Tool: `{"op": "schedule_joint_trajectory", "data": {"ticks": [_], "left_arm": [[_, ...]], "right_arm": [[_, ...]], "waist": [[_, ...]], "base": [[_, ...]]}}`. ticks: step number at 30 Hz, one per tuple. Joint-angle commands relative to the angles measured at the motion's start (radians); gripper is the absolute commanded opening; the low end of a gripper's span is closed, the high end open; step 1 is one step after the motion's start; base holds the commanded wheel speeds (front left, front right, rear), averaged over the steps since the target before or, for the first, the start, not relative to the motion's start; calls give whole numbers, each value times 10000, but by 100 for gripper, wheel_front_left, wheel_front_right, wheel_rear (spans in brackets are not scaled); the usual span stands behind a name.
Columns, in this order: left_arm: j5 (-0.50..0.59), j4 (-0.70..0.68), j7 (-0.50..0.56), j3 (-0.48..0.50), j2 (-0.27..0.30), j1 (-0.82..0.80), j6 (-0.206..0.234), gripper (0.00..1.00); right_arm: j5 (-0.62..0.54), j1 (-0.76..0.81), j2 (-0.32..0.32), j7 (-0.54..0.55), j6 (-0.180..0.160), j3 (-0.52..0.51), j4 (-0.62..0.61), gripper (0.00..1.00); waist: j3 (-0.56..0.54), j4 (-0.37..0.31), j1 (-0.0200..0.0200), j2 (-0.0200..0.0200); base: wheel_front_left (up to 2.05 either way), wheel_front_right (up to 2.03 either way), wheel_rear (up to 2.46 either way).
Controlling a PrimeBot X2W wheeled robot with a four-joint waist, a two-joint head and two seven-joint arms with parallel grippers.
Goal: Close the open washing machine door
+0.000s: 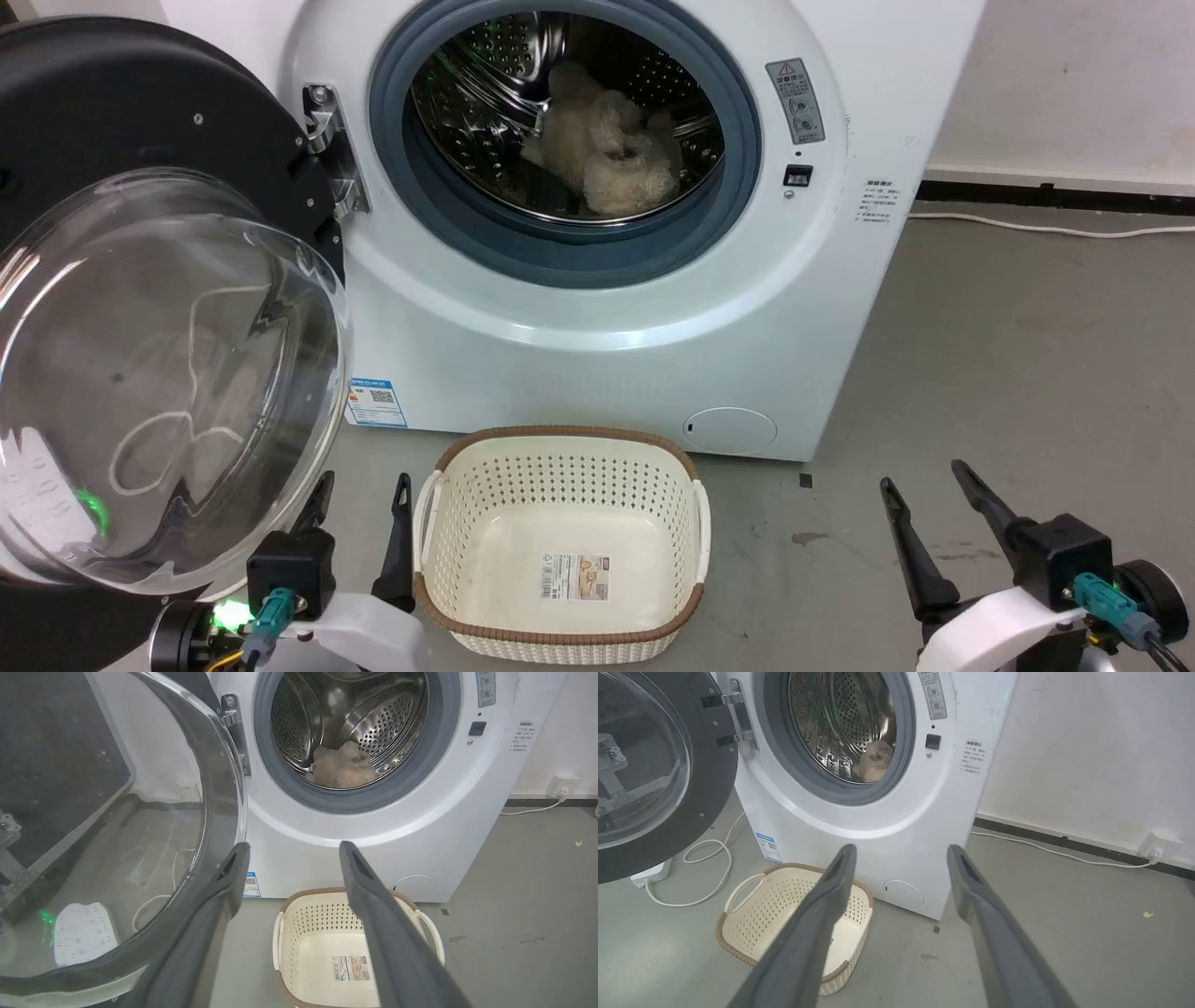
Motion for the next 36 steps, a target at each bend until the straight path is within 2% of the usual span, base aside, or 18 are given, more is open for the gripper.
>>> {"op": "schedule_joint_trajectory", "data": {"ticks": [1,18,36], "left_arm": [[10,6,-97,-26,24,-26,-14,100],[-1,24,-453,-242,102,-44,-19,100],[-27,83,-871,-536,249,10,-26,100]], "right_arm": [[107,34,3,-112,1,-65,22,100],[107,201,8,-468,2,-39,-3,100],[124,391,-4,-885,3,258,220,100]], "waist": [[5,5,0,0],[-38,404,0,0],[-177,1816,0,0]], "base": [[0,0,0],[0,0,0],[0,0,0]]}}
